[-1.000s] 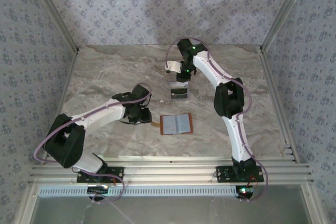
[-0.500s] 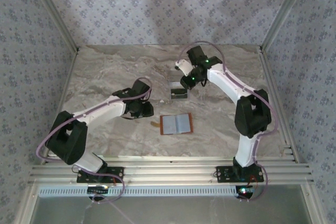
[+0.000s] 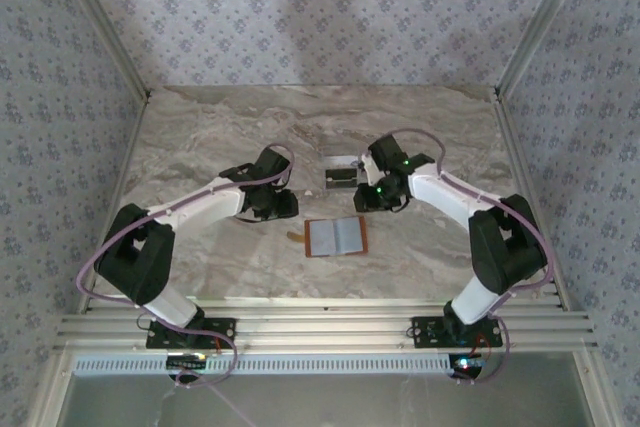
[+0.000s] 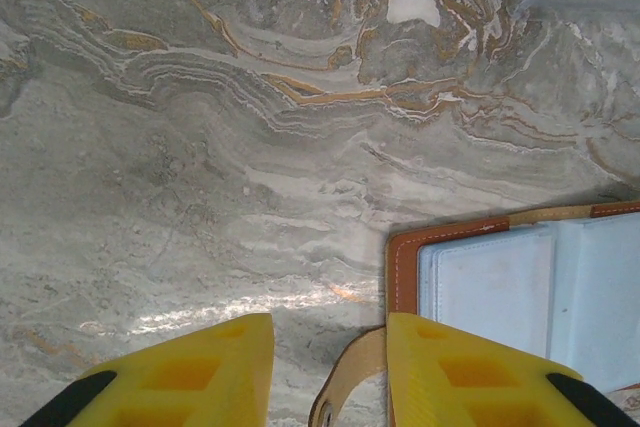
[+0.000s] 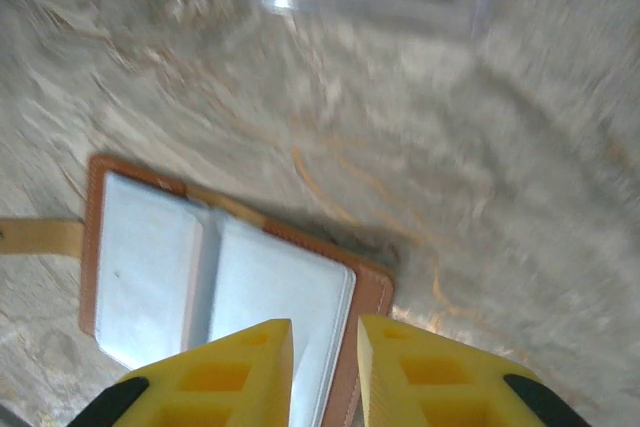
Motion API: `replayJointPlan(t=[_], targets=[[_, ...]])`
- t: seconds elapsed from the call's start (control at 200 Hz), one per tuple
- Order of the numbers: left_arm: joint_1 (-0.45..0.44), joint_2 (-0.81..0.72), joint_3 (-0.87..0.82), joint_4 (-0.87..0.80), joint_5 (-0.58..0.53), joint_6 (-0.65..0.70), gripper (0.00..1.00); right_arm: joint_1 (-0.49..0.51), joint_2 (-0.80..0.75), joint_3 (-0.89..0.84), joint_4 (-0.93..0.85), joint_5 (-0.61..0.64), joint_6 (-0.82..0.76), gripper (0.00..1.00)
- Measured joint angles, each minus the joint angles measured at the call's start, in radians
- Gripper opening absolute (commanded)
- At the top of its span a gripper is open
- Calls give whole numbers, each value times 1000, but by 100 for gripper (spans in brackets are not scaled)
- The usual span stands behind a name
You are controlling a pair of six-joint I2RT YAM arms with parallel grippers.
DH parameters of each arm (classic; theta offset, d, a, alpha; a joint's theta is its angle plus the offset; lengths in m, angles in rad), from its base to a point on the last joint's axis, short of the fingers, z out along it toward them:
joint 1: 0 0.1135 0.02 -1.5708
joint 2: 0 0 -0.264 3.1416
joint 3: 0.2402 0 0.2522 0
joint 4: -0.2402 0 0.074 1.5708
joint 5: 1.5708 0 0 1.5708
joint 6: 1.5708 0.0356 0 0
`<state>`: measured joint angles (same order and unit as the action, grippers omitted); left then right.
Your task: Take the credit cards out of the card holder
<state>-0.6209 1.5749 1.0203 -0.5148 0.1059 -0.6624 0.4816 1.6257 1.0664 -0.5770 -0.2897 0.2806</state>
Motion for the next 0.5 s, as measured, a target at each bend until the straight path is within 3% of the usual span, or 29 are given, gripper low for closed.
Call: replayJointPlan(t=[0.195, 0.5], targets=[[0, 0, 0, 4, 7, 0, 36, 34, 0, -122, 50, -31, 91, 31], [0, 0, 0, 12, 13, 0, 36, 89, -2, -150, 80, -23, 152, 28]])
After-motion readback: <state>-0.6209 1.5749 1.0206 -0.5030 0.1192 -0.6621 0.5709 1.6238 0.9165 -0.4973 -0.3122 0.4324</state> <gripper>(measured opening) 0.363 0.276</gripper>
